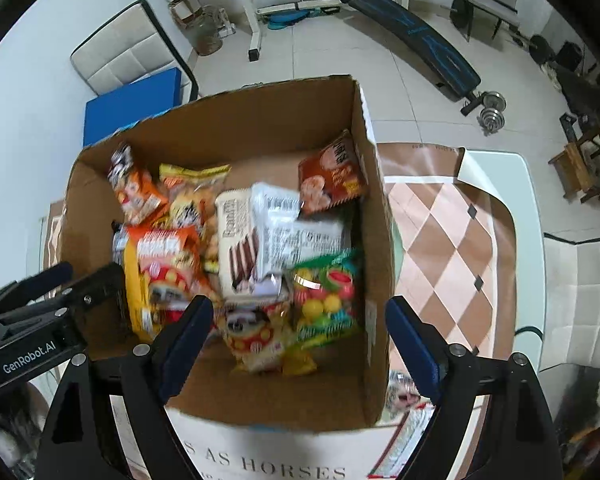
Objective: Organize snacks
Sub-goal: 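Carry both packs into the cardboard box and open both grippers, then grasp the red-white spicy strip pack with the left gripper while the right gripper grasps the clear snack pouch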
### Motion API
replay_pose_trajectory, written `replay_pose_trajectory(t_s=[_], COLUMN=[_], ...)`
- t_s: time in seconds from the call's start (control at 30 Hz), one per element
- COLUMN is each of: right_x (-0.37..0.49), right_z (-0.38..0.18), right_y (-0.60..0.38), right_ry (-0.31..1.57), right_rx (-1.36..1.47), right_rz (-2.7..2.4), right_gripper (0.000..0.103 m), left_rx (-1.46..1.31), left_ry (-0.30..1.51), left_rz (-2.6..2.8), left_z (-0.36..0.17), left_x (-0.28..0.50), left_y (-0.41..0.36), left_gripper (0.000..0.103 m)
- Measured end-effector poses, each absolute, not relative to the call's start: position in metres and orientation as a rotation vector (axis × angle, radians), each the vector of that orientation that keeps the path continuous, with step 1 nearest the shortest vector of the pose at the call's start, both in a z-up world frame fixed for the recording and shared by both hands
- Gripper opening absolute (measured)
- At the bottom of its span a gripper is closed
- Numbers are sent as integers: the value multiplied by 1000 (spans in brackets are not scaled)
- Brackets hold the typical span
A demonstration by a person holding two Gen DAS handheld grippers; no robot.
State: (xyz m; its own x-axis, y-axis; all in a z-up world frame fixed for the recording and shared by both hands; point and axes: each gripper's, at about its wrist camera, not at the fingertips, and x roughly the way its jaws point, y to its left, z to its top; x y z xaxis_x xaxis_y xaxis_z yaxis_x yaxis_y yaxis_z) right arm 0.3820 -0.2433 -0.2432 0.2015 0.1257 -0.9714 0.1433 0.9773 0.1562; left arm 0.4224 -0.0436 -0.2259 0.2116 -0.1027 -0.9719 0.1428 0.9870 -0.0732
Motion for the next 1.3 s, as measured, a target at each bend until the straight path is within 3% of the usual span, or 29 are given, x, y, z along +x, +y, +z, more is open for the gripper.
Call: replay_pose_trajectory(t_s=[0.97,1.13,1.3], right_x=[204,179,151], right_z=[-123,-121,-156], right_y=[-202,-206,-253], right_ry=[1125,1124,1193], right_rx=[163,217,381], right_rz=[-23,-33,-102], right_gripper=[90,91,92], left_rx=[53,41,36], left_ry=[991,997,1081], left_rz=[-147,-152,-152], left_z=[-110,-110,-137], left_x=[251,234,218], left_y=[-5,-3,-22], left_gripper=[87,87,87])
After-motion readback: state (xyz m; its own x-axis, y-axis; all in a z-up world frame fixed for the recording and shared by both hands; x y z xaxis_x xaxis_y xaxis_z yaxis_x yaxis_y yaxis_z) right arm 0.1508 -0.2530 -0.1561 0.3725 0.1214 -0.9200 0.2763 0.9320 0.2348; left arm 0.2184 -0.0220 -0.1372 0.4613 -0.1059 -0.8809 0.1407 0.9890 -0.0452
